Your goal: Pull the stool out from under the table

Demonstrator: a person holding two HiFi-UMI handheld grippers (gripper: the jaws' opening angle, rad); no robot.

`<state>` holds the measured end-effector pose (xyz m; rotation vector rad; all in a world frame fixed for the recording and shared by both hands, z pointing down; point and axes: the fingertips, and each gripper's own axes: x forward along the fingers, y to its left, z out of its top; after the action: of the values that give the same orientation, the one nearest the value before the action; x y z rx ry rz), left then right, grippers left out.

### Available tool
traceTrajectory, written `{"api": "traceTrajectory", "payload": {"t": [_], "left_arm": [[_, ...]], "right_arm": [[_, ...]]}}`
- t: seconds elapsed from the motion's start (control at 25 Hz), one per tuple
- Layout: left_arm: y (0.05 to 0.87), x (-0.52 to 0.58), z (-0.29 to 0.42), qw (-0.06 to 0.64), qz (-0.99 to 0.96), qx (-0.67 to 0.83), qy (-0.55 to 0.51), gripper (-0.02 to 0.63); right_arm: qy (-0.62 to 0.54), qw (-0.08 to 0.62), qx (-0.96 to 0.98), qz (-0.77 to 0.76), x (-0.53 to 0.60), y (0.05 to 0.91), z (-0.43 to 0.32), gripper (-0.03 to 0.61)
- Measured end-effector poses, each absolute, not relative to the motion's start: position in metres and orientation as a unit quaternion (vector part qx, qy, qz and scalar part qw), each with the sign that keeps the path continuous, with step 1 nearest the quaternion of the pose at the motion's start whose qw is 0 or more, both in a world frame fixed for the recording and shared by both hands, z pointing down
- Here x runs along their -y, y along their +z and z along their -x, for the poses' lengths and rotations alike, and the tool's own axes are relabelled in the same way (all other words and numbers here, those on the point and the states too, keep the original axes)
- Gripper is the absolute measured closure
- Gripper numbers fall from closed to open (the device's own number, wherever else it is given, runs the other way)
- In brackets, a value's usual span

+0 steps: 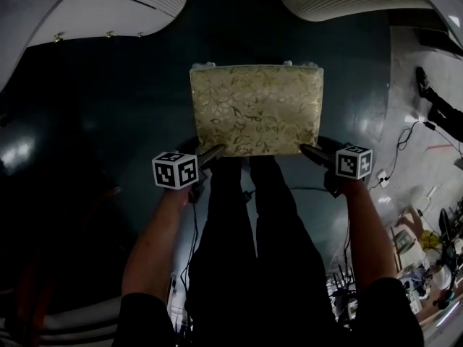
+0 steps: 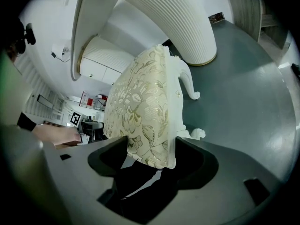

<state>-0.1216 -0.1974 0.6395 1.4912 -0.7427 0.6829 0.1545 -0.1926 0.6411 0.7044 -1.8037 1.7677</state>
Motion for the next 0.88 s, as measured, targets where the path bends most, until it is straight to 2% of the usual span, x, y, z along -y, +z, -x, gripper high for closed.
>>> {"api": "traceTrajectory", "payload": {"t": [0.88], "left_arm": [[0.643, 0.188, 0.118, 0.629, -0.636, 0.346, 0.282, 0.229]], "right_arm": [[0.641, 0.264, 0.671, -0.262, 0.200, 0.646, -0.160, 0.308]]}}
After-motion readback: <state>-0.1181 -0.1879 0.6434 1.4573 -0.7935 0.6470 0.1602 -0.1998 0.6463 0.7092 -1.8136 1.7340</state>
